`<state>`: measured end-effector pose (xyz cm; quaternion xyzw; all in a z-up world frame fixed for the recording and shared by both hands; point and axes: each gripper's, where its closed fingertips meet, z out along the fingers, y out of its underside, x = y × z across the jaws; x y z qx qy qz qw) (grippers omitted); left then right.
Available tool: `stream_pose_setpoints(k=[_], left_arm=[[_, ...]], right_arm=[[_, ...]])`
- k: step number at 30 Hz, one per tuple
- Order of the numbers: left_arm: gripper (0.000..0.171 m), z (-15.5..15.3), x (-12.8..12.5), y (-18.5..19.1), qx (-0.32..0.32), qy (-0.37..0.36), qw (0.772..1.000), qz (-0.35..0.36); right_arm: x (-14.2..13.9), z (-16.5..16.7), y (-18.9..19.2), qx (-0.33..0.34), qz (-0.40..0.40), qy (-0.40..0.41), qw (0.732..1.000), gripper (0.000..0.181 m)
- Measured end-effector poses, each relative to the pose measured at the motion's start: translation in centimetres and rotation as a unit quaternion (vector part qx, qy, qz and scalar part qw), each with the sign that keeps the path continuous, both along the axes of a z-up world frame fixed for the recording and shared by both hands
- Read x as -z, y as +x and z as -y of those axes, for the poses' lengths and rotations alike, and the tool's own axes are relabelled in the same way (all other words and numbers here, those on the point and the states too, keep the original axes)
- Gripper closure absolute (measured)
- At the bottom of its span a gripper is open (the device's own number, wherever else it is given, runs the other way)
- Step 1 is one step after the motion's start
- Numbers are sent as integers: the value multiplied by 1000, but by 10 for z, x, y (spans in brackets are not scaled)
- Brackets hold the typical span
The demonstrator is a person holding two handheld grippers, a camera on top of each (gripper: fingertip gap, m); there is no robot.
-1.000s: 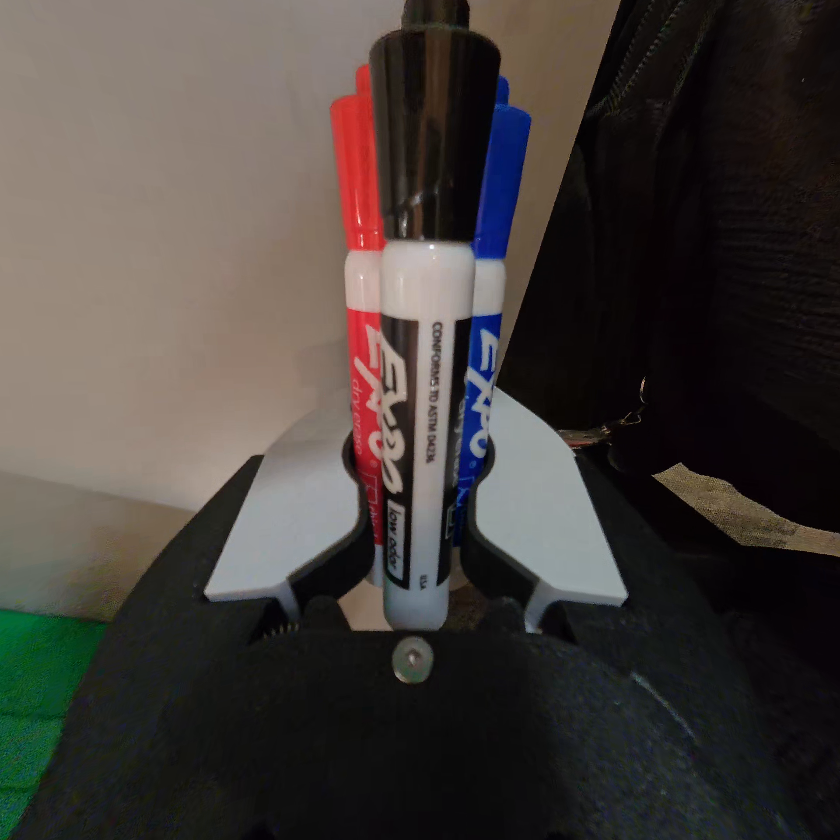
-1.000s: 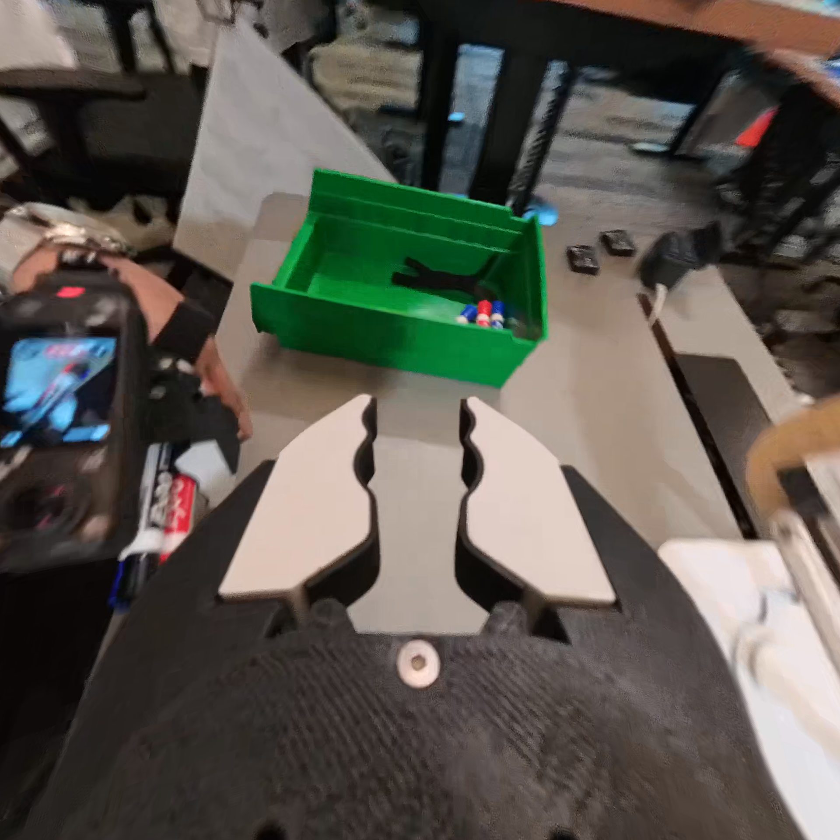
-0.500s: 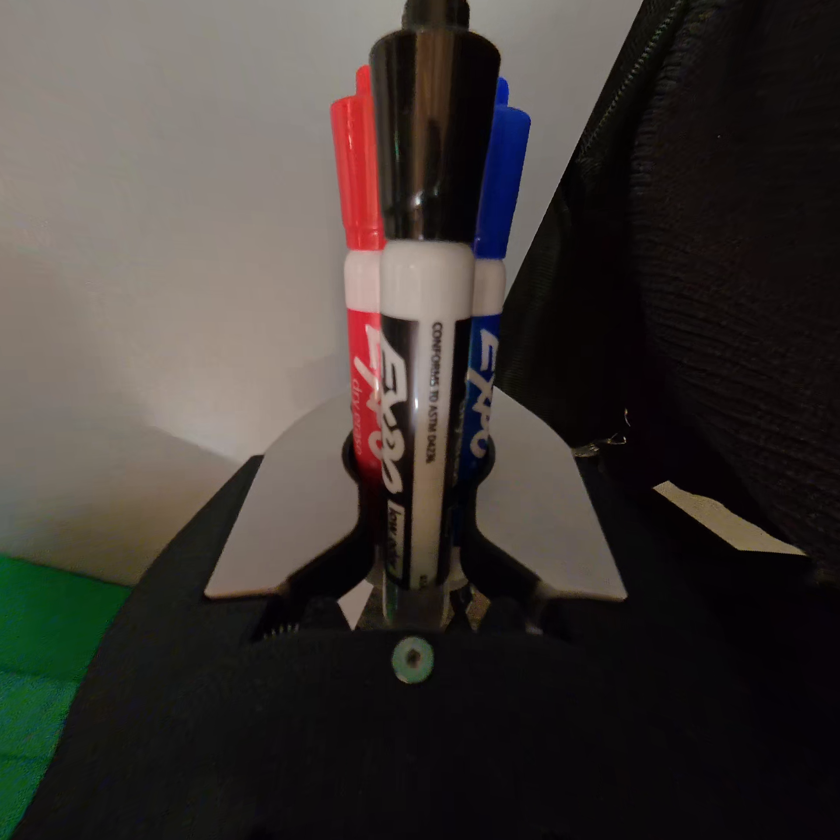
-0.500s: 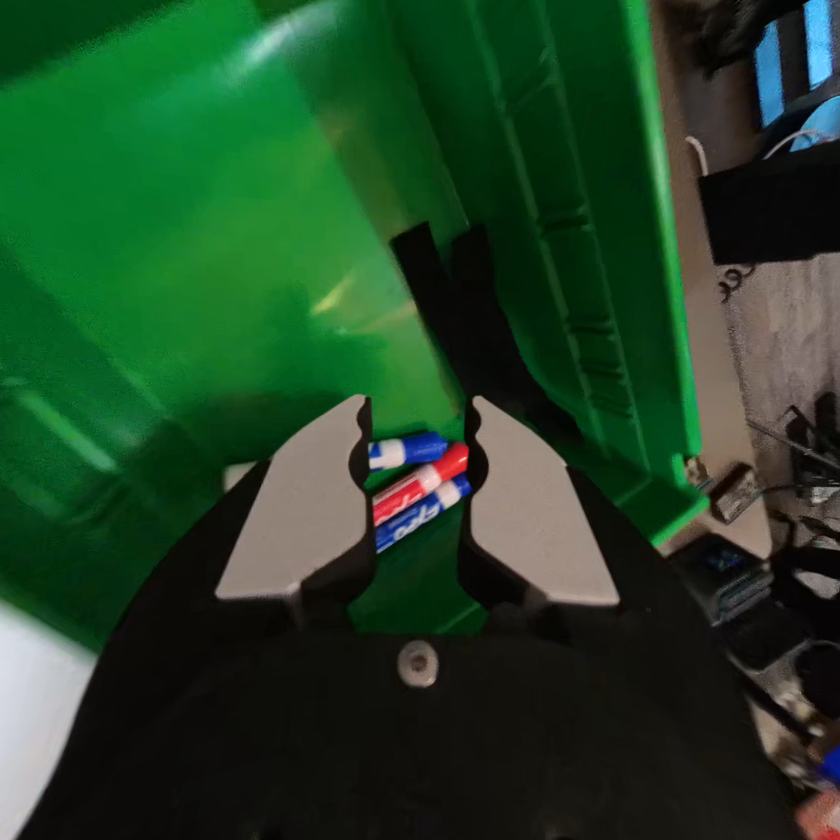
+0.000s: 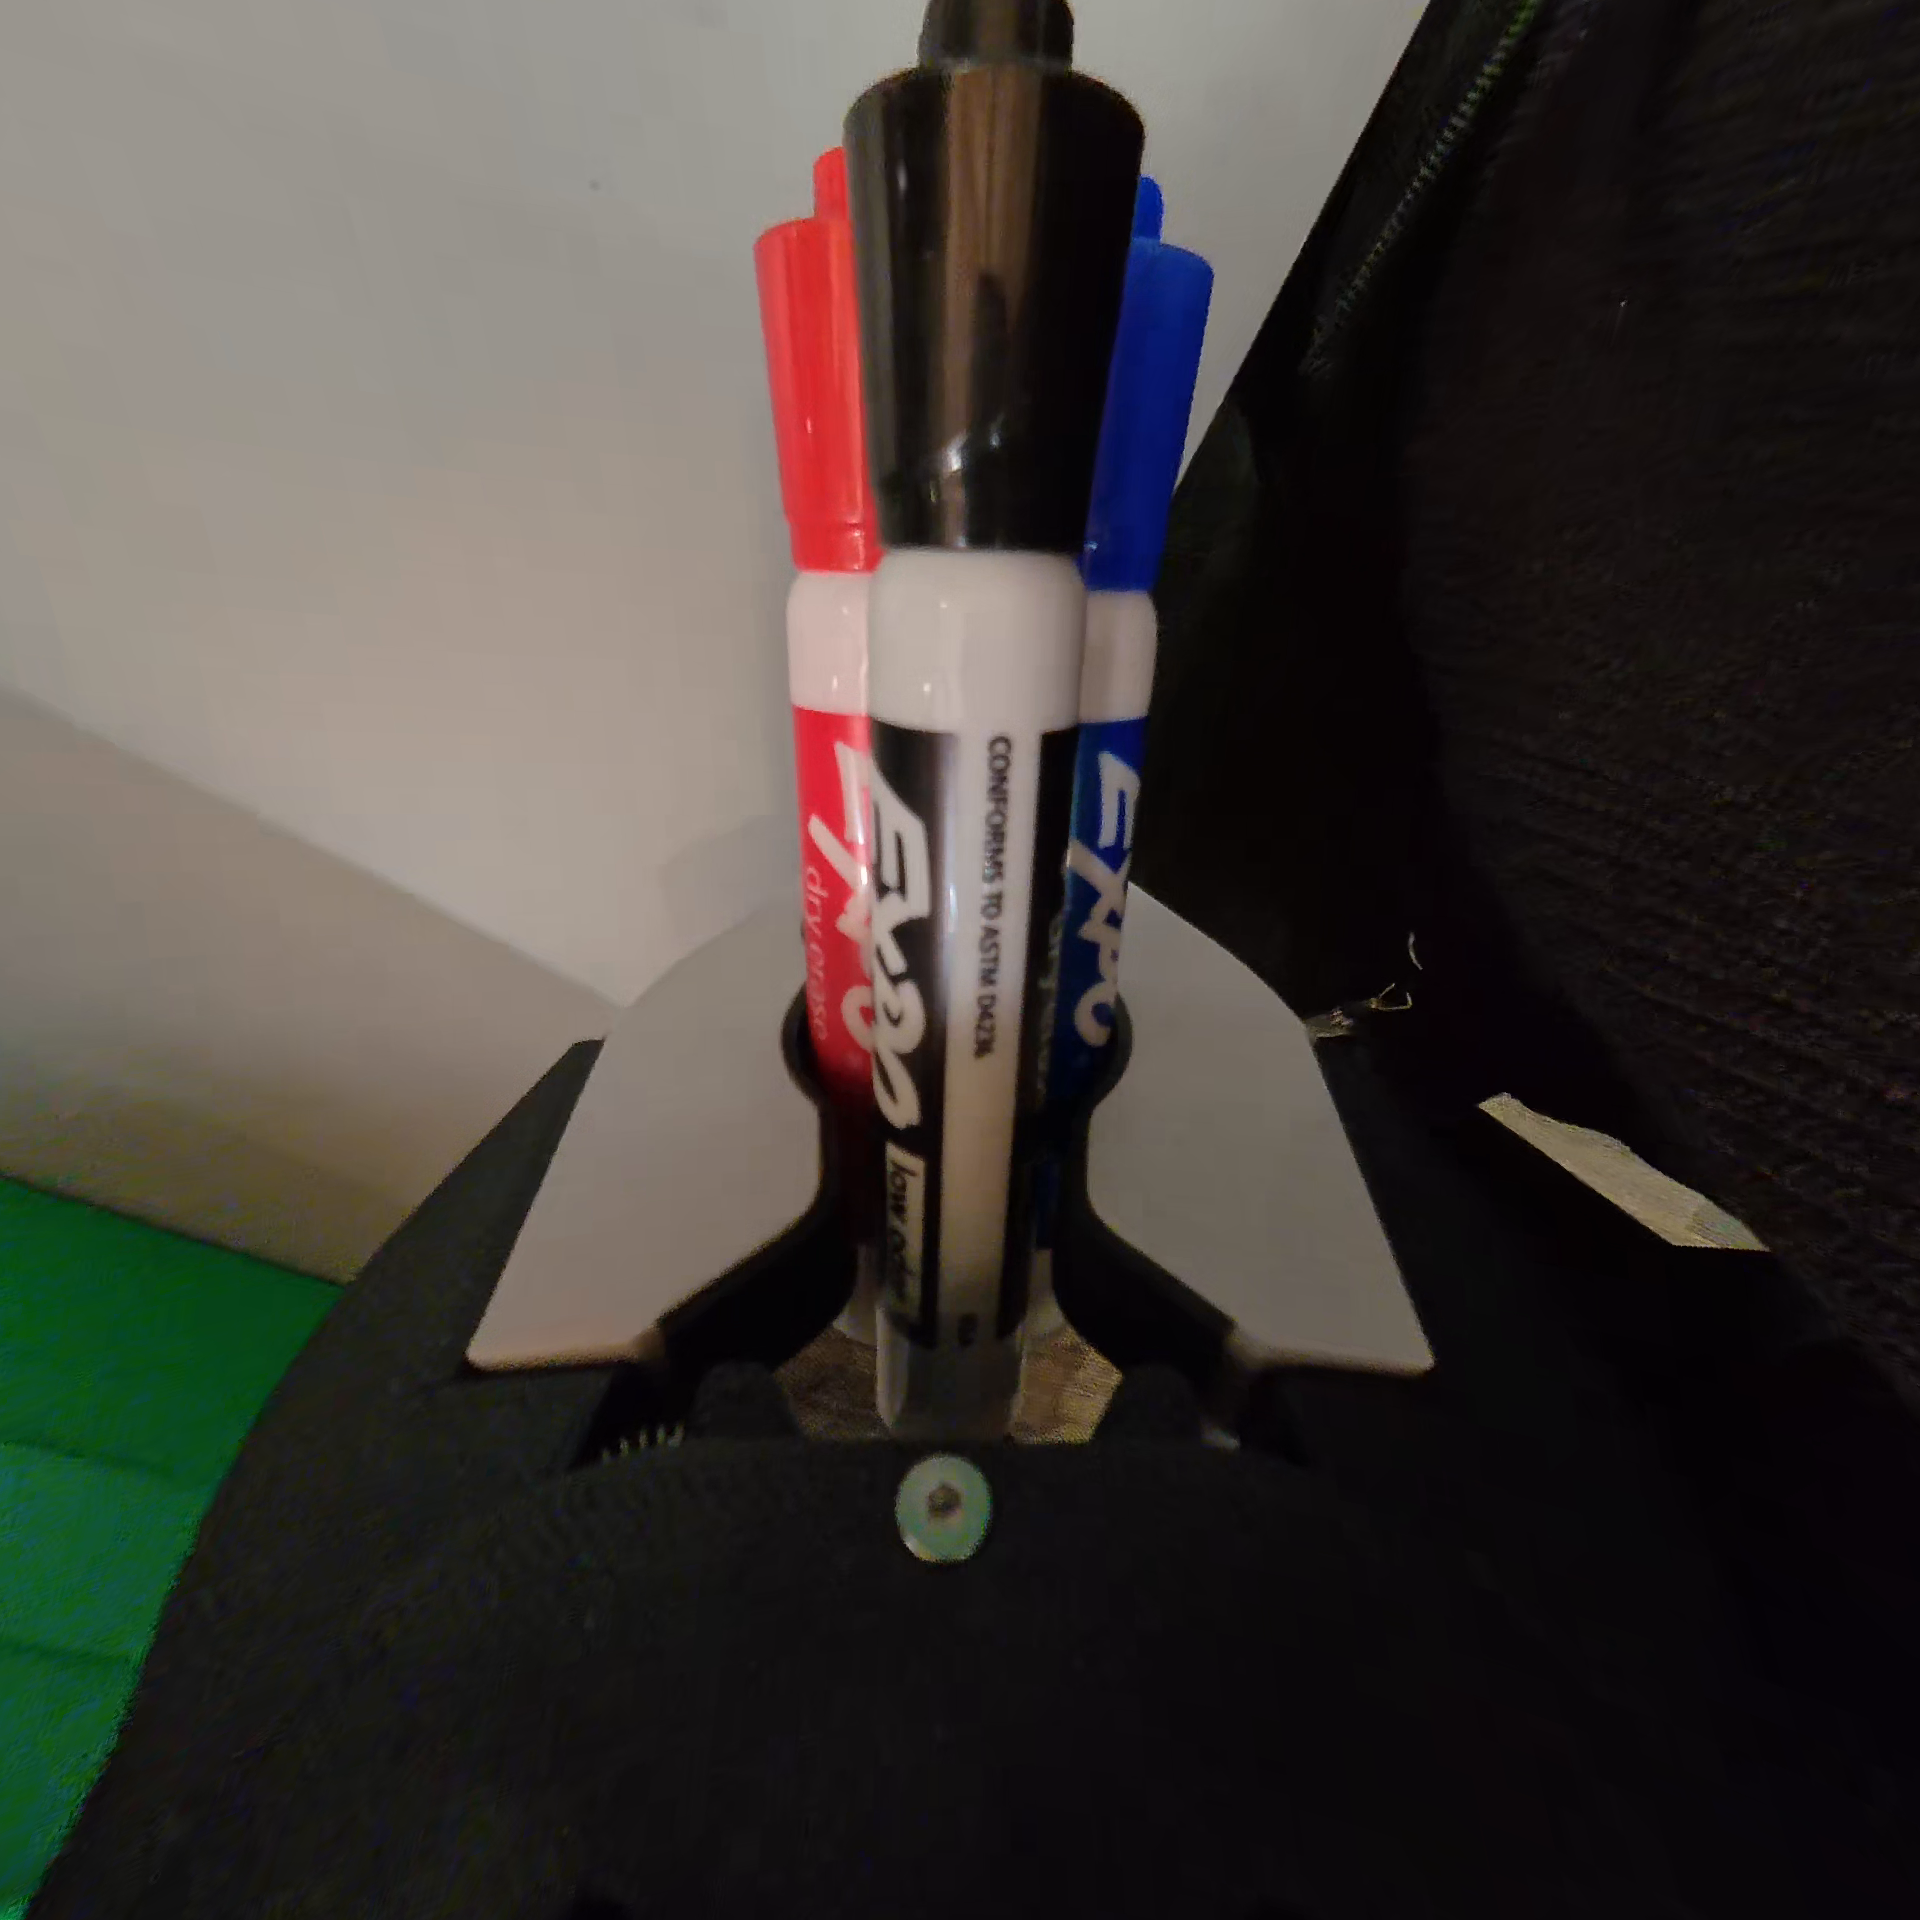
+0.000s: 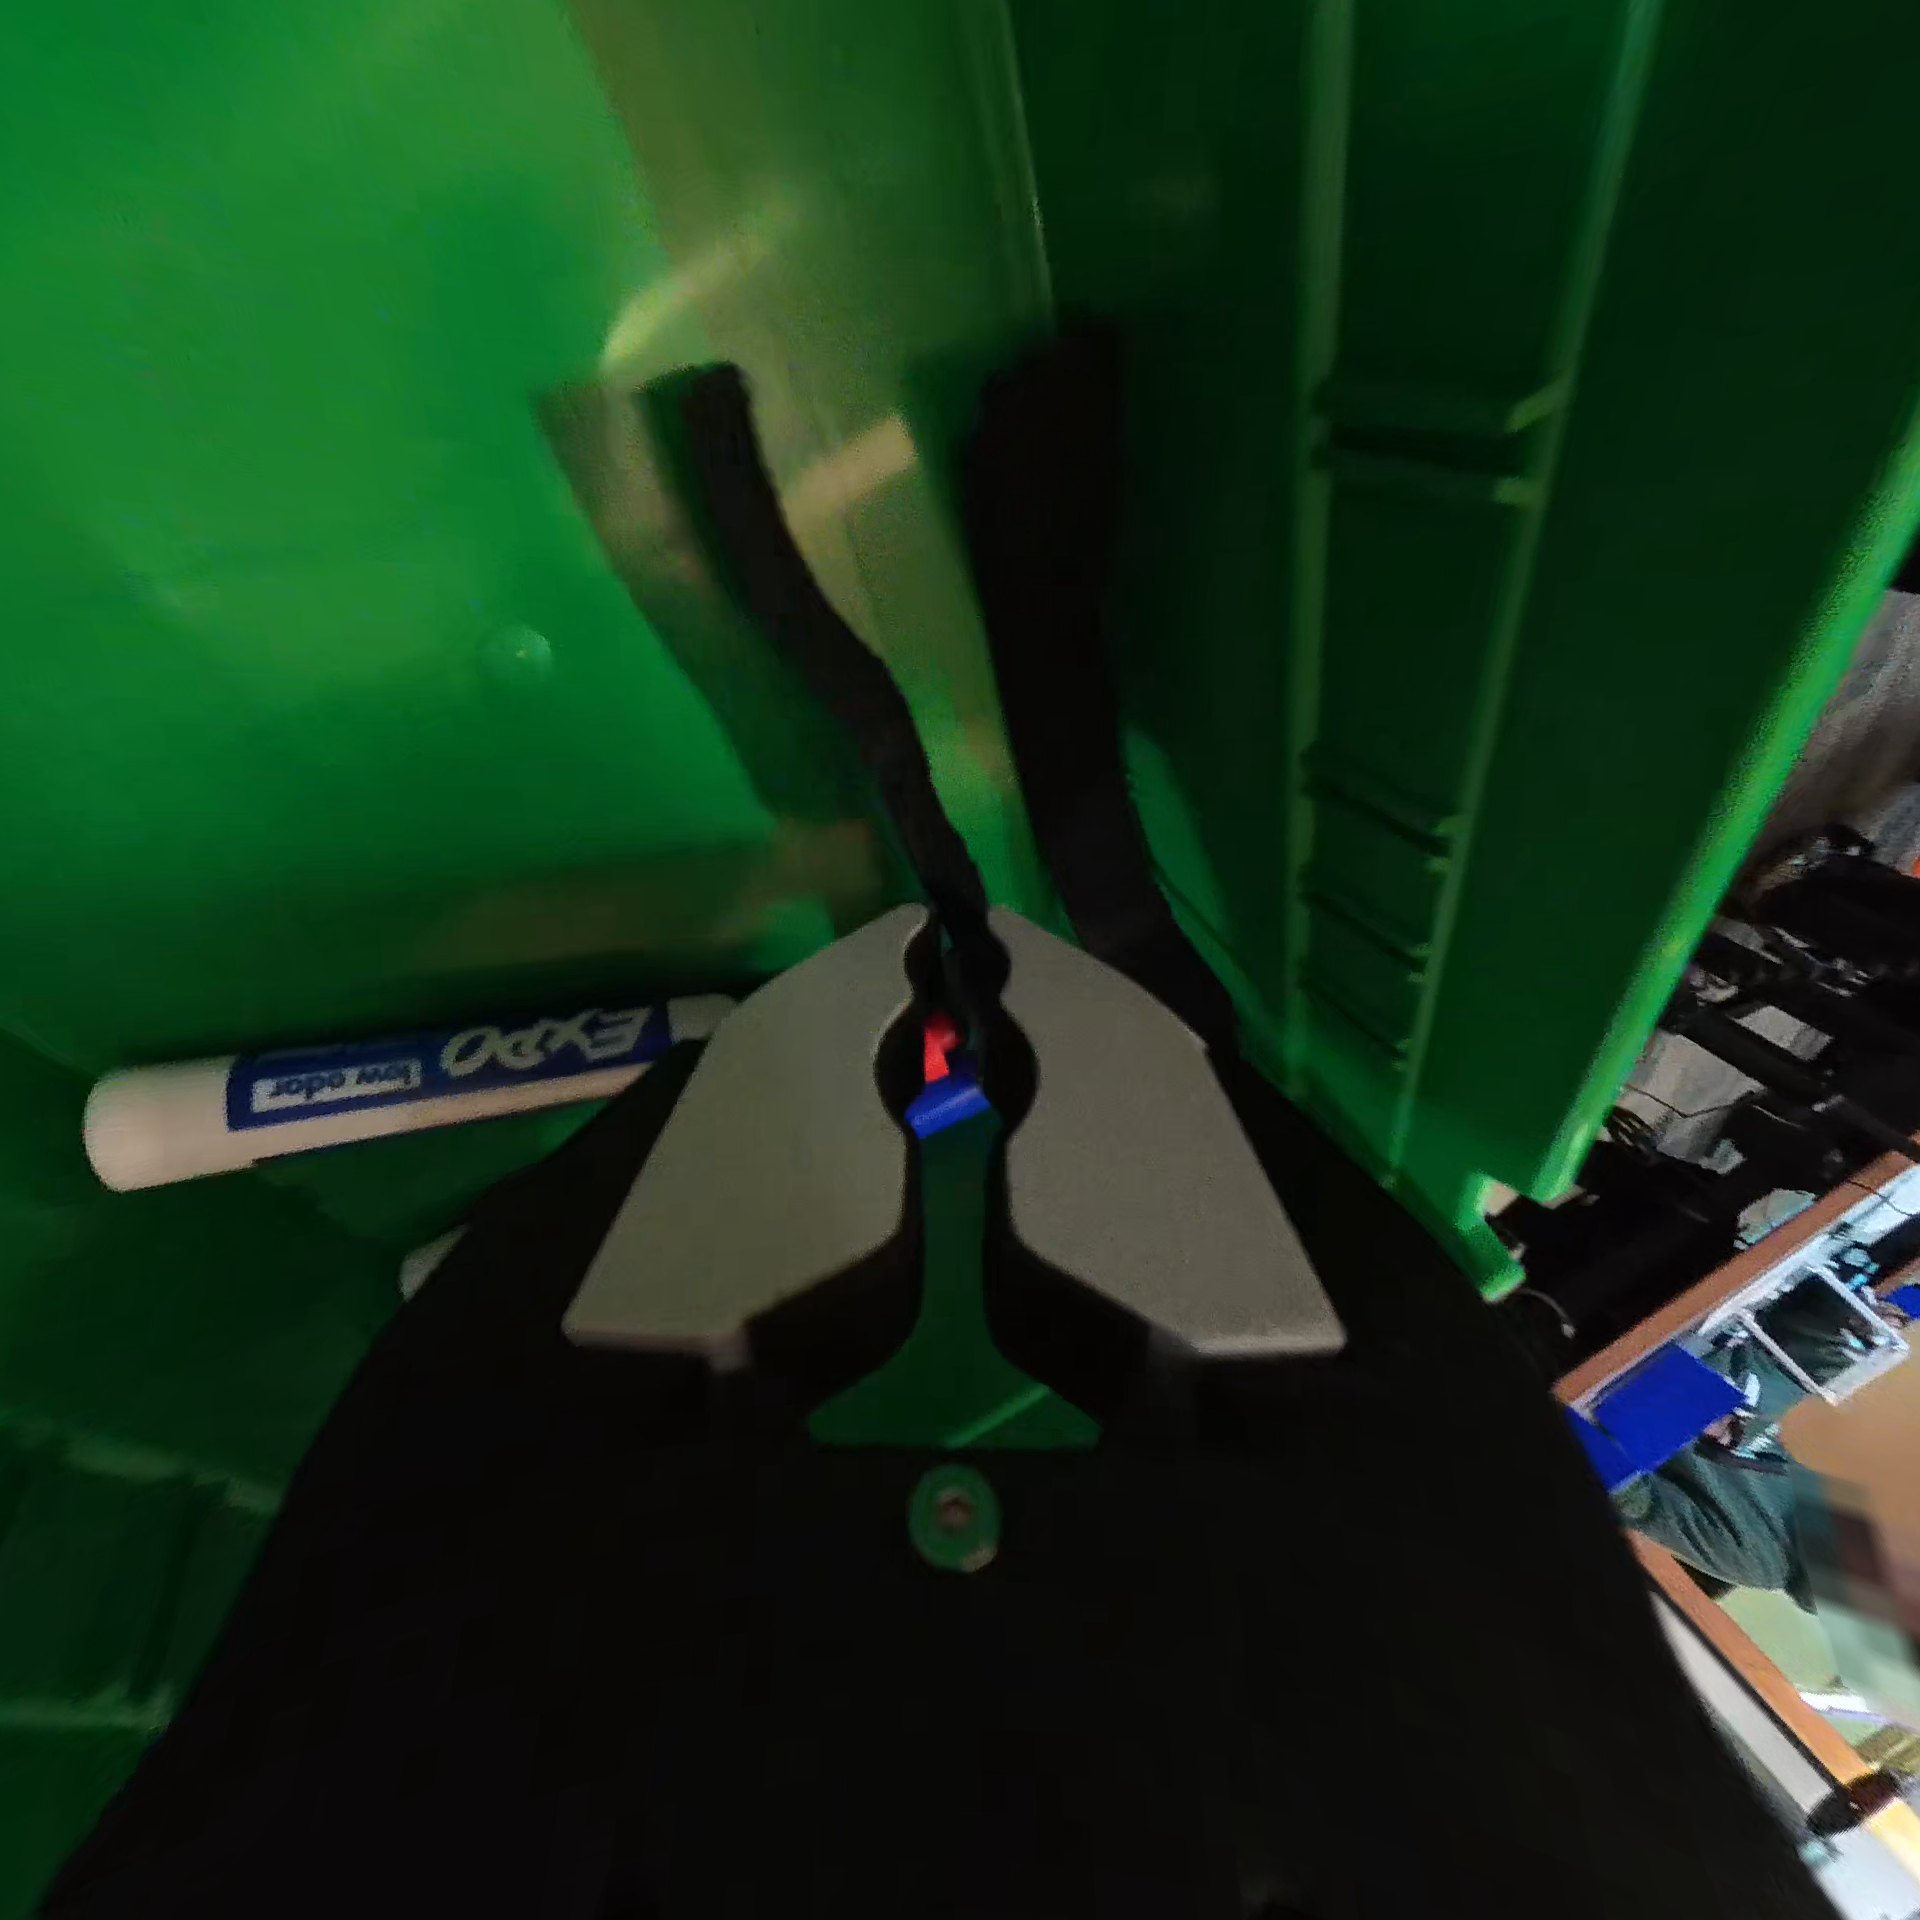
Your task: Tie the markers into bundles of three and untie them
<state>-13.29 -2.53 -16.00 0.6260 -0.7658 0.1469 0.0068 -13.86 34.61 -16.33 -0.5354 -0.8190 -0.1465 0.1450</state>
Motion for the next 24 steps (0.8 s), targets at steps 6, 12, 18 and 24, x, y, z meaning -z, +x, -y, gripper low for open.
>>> stream_pose_setpoints(k=[6, 12, 18, 24], left_arm=[[124, -1, 3, -3, -6, 3, 1000, -14], [123, -1, 0, -3, -5, 4, 1000, -8], [123, 2, -1, -3, -2, 12, 1000, -12], [123, 11, -1, 5, 14, 18, 1000, -14]], right_arm=[[19, -1, 4, 9, 43, -10, 999, 169], [-17, 5, -7, 23, -17, 9, 1000, 178], [-108, 64, 15, 172, -255, -90, 947, 179], [-171, 141, 92, 314, -473, -198, 799, 179]])
